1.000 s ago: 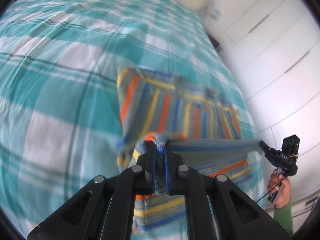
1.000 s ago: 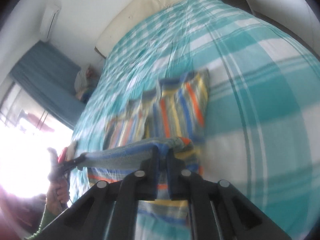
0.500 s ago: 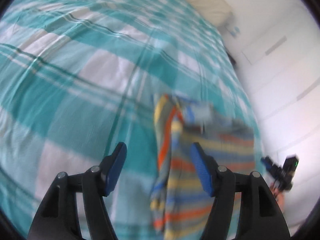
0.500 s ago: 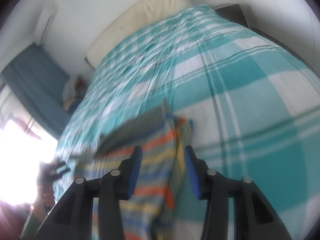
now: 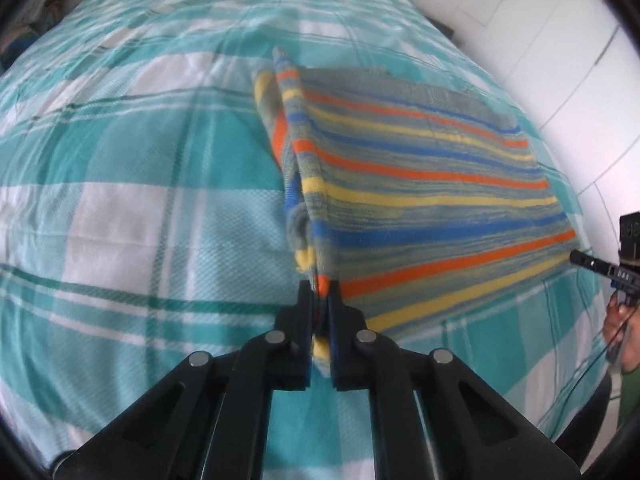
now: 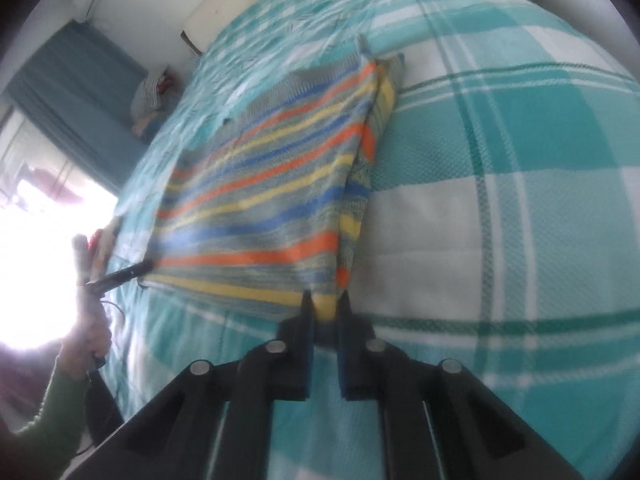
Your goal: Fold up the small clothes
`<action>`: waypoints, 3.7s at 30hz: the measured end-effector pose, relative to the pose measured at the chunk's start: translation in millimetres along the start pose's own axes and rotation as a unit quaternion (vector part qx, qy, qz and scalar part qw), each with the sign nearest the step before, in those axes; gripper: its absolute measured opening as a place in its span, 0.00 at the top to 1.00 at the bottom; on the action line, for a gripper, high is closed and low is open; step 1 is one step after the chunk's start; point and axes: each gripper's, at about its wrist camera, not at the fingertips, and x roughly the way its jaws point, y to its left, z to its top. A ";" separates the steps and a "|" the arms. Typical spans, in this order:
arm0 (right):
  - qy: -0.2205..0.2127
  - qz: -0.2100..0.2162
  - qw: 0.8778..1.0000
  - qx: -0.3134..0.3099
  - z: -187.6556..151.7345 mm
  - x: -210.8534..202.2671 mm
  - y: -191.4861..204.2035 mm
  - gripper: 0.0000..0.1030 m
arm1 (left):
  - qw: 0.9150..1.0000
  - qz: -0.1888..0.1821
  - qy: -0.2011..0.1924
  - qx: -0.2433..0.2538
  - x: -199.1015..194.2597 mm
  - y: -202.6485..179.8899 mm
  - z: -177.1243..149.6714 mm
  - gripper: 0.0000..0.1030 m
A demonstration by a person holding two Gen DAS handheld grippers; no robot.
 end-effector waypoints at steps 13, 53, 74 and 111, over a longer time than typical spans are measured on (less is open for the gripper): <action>-0.053 -0.069 0.996 -0.032 -38.4 -21.6 -0.8 0.42 | 0.994 0.083 -0.061 0.024 -56.9 -14.6 -36.9 0.24; -0.155 -0.147 0.973 -0.087 -118.6 7.8 48.5 0.20 | 0.987 0.116 -0.102 0.034 21.1 -88.7 -83.1 0.00; -0.155 -0.147 0.973 -0.087 -118.6 8.1 48.4 0.20 | 0.987 0.117 -0.102 0.035 21.2 -89.0 -83.5 0.00; -0.155 -0.148 0.973 -0.087 -118.8 8.0 48.6 0.20 | 0.987 0.117 -0.103 0.036 21.3 -89.0 -84.0 0.00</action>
